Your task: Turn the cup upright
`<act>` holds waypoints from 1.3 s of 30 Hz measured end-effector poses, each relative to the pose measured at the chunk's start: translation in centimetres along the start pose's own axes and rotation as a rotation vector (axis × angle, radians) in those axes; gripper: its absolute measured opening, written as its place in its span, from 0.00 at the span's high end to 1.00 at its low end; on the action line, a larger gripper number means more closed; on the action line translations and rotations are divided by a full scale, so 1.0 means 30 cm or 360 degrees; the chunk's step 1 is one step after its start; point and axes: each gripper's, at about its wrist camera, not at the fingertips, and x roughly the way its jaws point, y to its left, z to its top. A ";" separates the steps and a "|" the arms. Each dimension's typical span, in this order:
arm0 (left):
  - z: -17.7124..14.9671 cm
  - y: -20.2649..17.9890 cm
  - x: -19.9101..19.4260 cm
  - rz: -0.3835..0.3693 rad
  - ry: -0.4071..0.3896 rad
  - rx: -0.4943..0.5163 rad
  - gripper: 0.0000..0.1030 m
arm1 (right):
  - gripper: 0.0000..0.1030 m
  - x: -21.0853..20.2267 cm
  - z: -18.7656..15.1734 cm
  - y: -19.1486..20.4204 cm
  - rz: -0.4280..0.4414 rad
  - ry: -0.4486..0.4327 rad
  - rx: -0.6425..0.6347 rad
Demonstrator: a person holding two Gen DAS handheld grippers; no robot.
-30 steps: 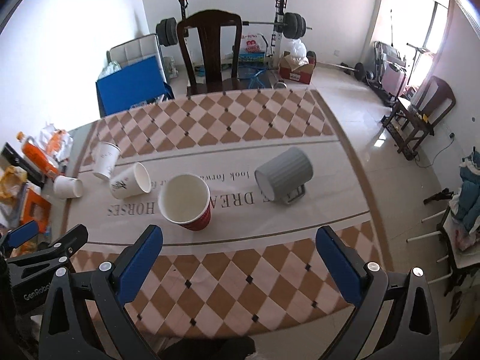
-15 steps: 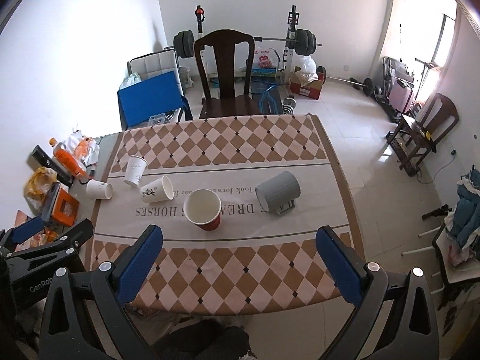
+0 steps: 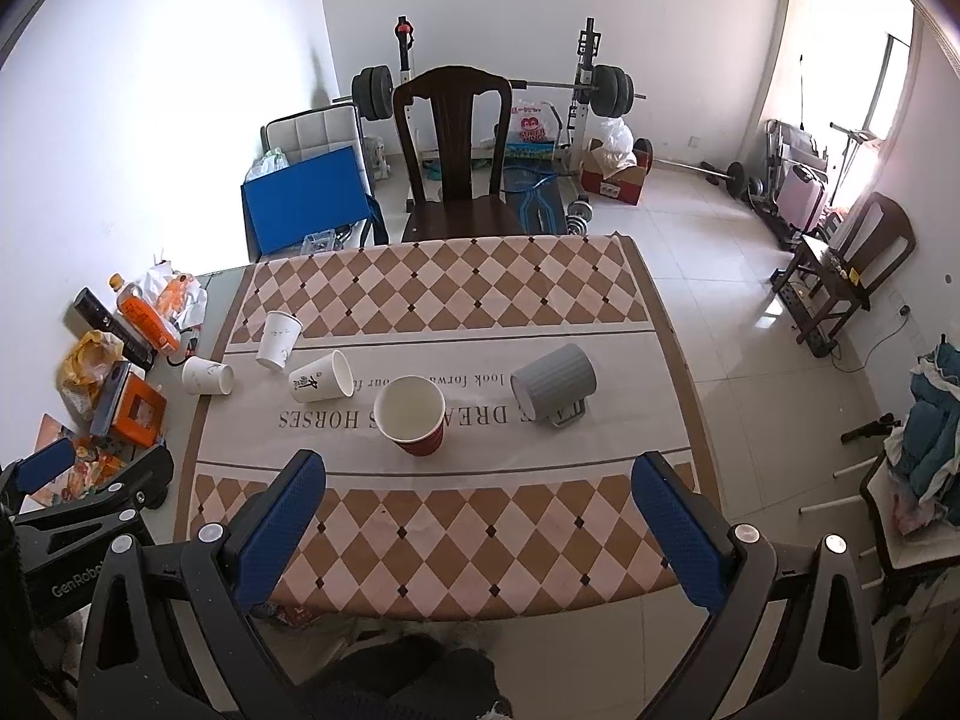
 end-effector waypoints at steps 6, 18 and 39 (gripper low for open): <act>-0.004 0.015 -0.021 0.0012 -0.0023 -0.0010 0.00 | 0.00 -0.009 0.002 0.003 -0.0005 -0.0010 0.0003; 0.001 0.025 -0.035 0.0021 -0.0024 -0.0018 0.00 | 0.00 -0.038 0.015 0.016 -0.0008 -0.0011 -0.0006; 0.002 0.032 -0.038 0.0019 -0.0019 -0.0009 0.00 | 0.00 -0.035 0.014 0.009 0.0012 0.0000 -0.0011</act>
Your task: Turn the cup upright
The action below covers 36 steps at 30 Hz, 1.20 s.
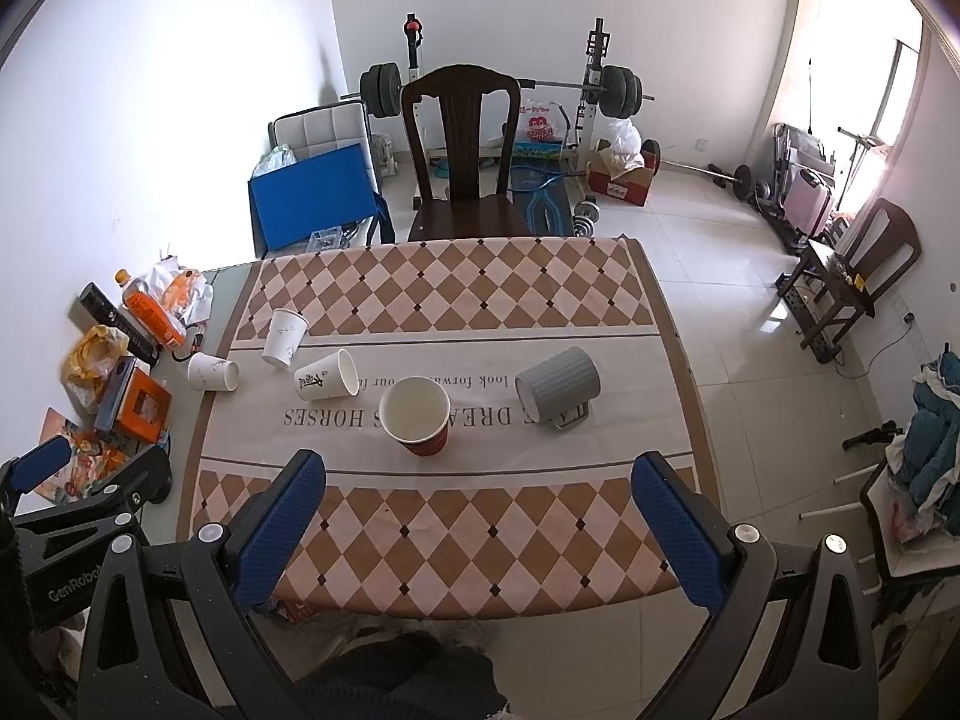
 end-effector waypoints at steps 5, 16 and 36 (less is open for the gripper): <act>-0.001 0.002 -0.003 -0.0002 -0.0010 0.0001 0.00 | 0.00 0.000 0.000 0.000 0.0002 0.0000 0.0000; 0.000 -0.002 -0.003 -0.0004 -0.0009 0.0006 0.00 | 0.00 -0.001 0.002 -0.001 -0.0001 0.0001 0.0000; 0.010 -0.004 -0.015 -0.0013 -0.0014 0.0010 0.00 | 0.00 -0.002 0.000 -0.002 0.0006 0.0003 -0.0001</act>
